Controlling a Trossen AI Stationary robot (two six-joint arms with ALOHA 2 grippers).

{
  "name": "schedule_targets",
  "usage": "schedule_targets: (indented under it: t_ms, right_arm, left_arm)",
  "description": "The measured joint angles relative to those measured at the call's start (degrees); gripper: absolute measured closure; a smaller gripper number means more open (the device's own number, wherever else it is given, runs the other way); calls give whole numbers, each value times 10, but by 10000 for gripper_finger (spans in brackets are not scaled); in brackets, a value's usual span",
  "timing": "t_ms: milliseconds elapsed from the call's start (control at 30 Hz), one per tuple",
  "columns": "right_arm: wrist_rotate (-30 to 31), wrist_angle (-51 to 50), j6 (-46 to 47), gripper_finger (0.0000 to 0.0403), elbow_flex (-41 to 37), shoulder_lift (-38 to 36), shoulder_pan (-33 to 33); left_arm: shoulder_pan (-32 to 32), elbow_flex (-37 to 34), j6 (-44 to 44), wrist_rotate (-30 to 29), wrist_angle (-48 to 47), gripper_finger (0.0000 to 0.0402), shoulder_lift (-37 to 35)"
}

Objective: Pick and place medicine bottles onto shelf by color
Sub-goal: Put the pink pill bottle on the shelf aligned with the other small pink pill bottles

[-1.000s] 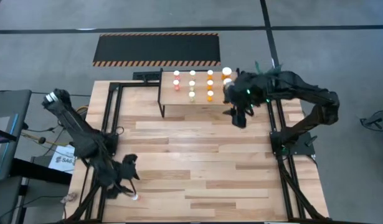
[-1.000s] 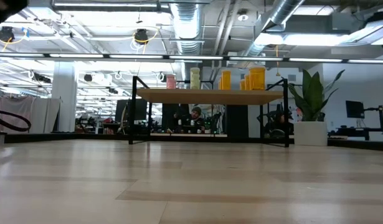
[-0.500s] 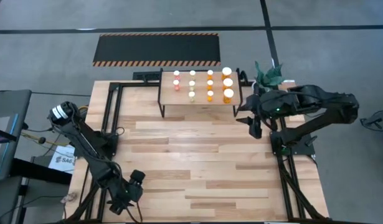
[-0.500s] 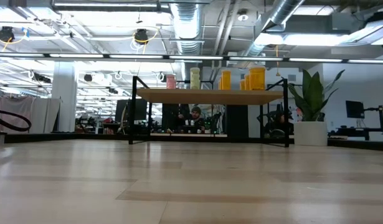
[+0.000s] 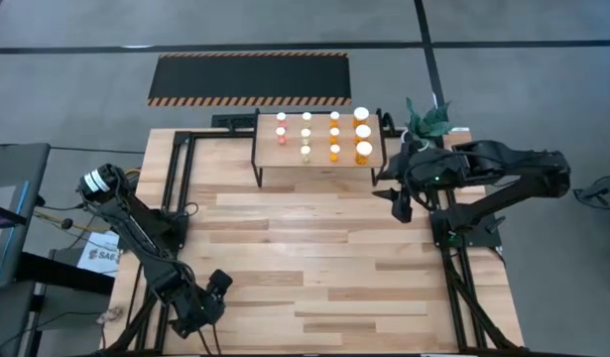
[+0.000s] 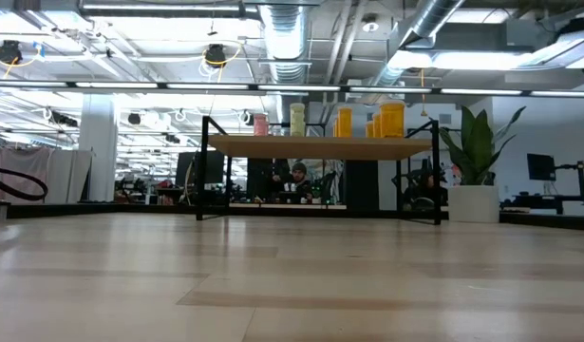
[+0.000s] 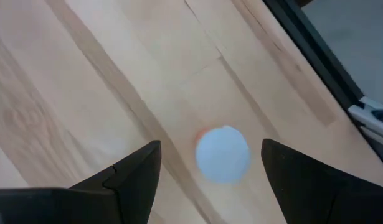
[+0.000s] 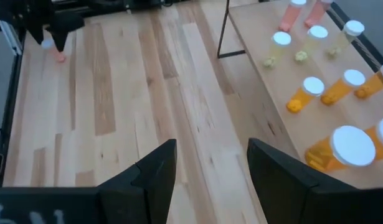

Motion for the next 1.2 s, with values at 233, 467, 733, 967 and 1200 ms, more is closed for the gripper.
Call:
schedule_targets:
  t_ms: [233,467,733,967,1200]
  right_arm:
    - [0,3,-15,187,0,6,-18]
    - [0,2,-24,187,0,4,-46]
    - [0,9,-41,187,0,6,-71]
    - [-2,11,-53,187,0,6,-88]
    - [-2,11,-62,187,0,6,-98]
  left_arm:
    - [0,0,19,3,-2,152,0]
    - [-1,0,23,30,10,198,0]
    - [-1,7,54,10,6,238,-1]
    - [-1,7,56,8,-11,251,-1]
    - [-1,7,59,9,1,252,-1]
